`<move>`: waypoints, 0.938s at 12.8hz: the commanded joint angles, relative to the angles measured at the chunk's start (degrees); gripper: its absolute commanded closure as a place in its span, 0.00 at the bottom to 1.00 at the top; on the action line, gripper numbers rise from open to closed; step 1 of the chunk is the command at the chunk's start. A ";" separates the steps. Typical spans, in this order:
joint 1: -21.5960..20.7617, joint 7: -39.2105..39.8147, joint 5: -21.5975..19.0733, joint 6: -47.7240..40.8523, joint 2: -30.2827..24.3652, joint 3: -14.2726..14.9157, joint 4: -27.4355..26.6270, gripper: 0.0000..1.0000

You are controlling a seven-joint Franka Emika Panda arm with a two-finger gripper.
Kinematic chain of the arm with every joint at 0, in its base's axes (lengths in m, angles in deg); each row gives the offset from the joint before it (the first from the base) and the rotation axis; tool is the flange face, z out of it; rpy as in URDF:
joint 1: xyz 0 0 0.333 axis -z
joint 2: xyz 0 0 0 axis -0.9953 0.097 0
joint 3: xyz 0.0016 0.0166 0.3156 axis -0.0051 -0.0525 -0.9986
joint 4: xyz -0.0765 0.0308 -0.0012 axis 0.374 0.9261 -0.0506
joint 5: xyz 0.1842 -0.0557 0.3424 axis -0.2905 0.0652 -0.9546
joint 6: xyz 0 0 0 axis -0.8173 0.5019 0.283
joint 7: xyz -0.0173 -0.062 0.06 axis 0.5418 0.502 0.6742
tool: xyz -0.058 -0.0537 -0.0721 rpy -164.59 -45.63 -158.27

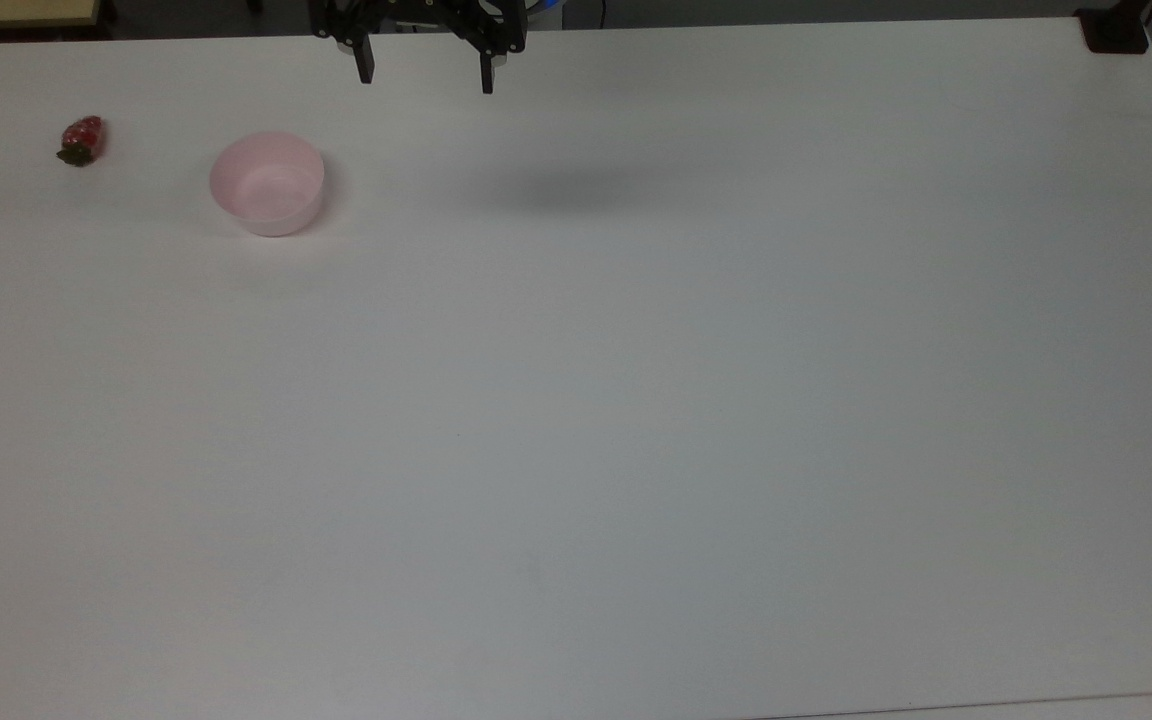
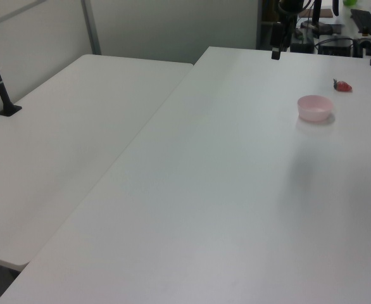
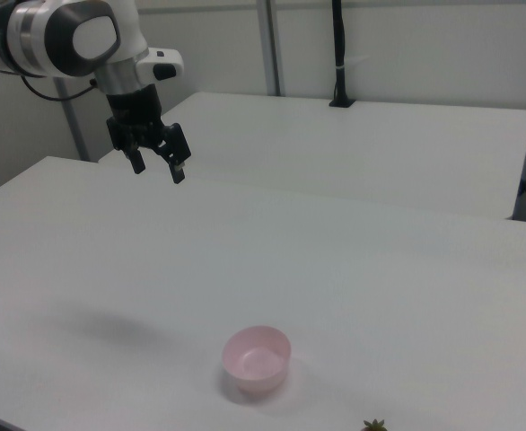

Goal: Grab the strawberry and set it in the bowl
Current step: 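Move the open gripper toward the red strawberry beside the pink bowl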

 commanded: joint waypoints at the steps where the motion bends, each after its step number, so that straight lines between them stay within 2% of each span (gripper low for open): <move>1: 0.01 0.10 -0.99 -1.35 -1.06 0.09 -0.17 0.00; 6: 1.77 1.42 -0.99 -1.44 -1.77 0.62 -0.17 0.00; 8: 3.26 8.86 -0.46 -2.40 -1.77 0.71 -0.26 0.00; 11: 8.95 25.02 1.20 -6.80 -1.77 1.41 -0.09 0.00; 12: 10.28 26.46 2.60 -6.89 -2.20 2.02 -0.17 0.00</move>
